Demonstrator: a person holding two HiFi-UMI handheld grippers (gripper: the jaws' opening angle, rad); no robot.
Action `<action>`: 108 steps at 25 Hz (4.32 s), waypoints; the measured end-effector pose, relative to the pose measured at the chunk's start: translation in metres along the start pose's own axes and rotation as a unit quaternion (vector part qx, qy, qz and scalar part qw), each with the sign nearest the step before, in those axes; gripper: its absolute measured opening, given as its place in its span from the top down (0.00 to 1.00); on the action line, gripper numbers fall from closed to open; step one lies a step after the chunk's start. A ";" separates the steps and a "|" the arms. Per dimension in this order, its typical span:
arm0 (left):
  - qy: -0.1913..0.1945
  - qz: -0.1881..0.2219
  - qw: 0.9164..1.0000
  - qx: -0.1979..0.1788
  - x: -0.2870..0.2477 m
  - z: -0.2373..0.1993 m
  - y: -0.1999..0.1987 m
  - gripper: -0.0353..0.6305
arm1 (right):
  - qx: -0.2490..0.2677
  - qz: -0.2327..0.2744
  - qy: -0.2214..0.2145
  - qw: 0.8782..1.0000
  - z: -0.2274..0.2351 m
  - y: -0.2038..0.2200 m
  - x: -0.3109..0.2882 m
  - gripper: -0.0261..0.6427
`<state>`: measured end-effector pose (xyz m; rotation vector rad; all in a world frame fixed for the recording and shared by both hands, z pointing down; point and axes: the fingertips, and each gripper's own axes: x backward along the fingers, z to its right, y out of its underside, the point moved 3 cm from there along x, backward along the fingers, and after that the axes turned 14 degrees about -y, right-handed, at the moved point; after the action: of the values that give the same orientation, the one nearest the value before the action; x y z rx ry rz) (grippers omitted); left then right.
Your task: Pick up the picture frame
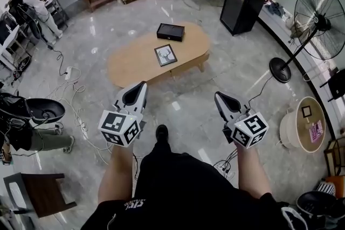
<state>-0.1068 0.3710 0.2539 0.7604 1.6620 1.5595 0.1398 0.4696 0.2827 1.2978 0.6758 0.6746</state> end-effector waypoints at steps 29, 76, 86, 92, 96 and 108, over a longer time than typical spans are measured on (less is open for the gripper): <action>0.037 -0.028 0.997 0.064 -0.239 -0.222 0.014 0.93 | -0.029 -0.081 0.017 0.996 0.153 -0.021 -0.278 0.95; -0.058 -0.181 0.972 0.140 -0.540 -0.286 0.106 0.93 | -0.111 -0.221 -0.138 0.959 0.436 0.038 -0.496 0.95; -0.041 -0.250 0.953 0.165 -0.539 -0.287 0.202 0.93 | -0.159 -0.282 -0.130 0.937 0.431 0.127 -0.506 0.95; -0.041 -0.288 0.939 0.185 -0.543 -0.287 0.266 0.93 | -0.179 -0.323 -0.135 0.919 0.432 0.191 -0.512 0.95; -0.036 -0.313 0.929 0.195 -0.554 -0.283 0.307 0.93 | -0.195 -0.339 -0.138 0.910 0.441 0.231 -0.522 0.95; -0.027 -0.383 0.899 0.211 -0.560 -0.273 0.438 0.85 | -0.226 -0.397 -0.123 0.881 0.461 0.371 -0.538 0.95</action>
<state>-0.0401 -0.2010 0.7516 0.2672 1.9503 0.6303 0.1285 -0.1788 0.7513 0.5645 0.7111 -0.0250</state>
